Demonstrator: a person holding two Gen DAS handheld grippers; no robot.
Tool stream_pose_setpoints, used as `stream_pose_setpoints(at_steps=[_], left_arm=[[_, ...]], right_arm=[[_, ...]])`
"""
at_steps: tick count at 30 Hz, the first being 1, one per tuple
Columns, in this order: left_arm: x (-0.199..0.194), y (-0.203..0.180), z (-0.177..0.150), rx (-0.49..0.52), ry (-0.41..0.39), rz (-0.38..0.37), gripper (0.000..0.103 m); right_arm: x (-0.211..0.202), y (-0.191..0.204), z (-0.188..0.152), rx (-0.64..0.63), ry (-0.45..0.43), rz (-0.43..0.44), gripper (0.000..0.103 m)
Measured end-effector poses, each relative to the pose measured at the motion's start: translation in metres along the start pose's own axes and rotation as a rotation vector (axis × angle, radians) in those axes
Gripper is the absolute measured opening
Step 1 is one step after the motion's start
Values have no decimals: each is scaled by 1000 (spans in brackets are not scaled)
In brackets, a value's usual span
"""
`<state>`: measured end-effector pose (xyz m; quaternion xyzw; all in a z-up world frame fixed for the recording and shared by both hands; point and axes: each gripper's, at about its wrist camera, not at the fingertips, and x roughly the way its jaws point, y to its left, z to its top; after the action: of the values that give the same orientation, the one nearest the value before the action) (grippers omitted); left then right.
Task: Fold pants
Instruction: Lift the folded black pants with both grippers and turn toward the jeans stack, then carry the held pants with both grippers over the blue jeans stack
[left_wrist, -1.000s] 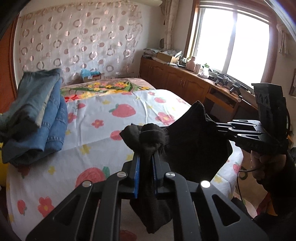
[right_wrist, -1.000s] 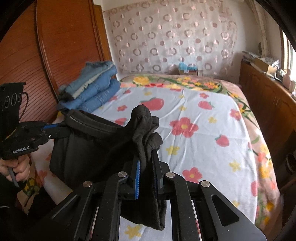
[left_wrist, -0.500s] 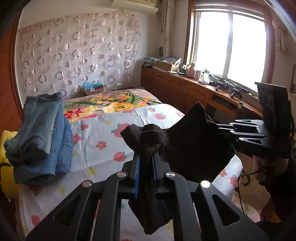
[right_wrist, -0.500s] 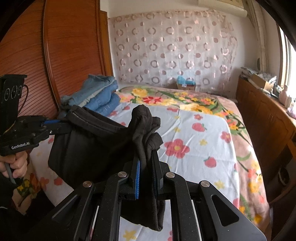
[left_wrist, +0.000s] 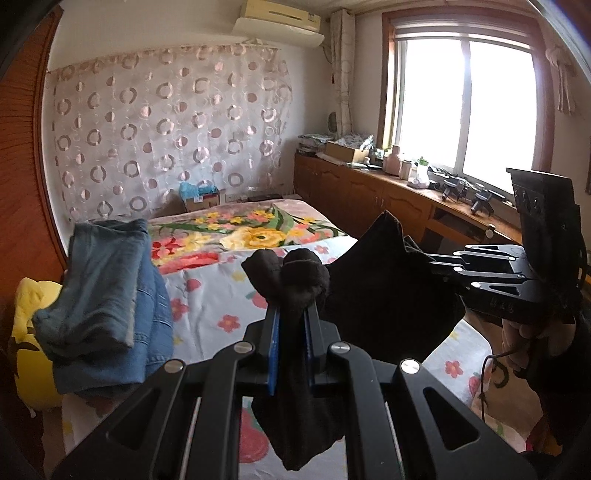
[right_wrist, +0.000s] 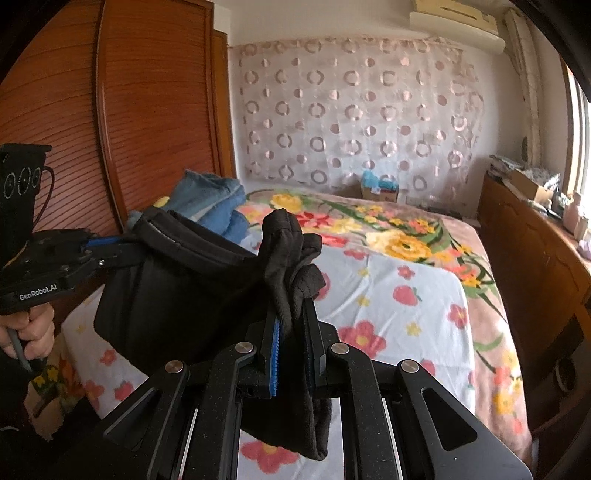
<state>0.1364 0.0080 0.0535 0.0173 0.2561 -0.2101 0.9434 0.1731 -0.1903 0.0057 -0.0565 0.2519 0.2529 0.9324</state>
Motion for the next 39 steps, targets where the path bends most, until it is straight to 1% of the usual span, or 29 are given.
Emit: stream_pose_setpoints(at_steps=[9, 13, 16, 22, 28, 30, 32, 35, 39], left_arm=[[-14, 33, 3, -26, -34, 65, 8], [-18, 52, 2, -45, -46, 102, 8], [-22, 67, 4, -50, -56, 144, 8], [-26, 93, 12, -59, -75, 205, 8], [-26, 117, 24, -82, -97, 257, 8], [-23, 125, 28, -94, -97, 275, 8], [-19, 133, 31, -101, -92, 294, 8], [-13, 140, 34, -111, -88, 319, 8], [-6, 145, 34, -143, -93, 338, 8]], right_arm=[[21, 21, 36, -70, -22, 24, 8], [40, 37, 56, -119, -31, 39, 8], [56, 49, 72, -147, -39, 51, 8], [84, 70, 96, -198, -64, 78, 8], [108, 74, 121, -212, -103, 109, 8], [117, 75, 131, -225, -130, 129, 8], [126, 75, 138, -233, -136, 134, 8], [143, 73, 149, -234, -155, 161, 8], [160, 71, 160, -265, -187, 181, 8]])
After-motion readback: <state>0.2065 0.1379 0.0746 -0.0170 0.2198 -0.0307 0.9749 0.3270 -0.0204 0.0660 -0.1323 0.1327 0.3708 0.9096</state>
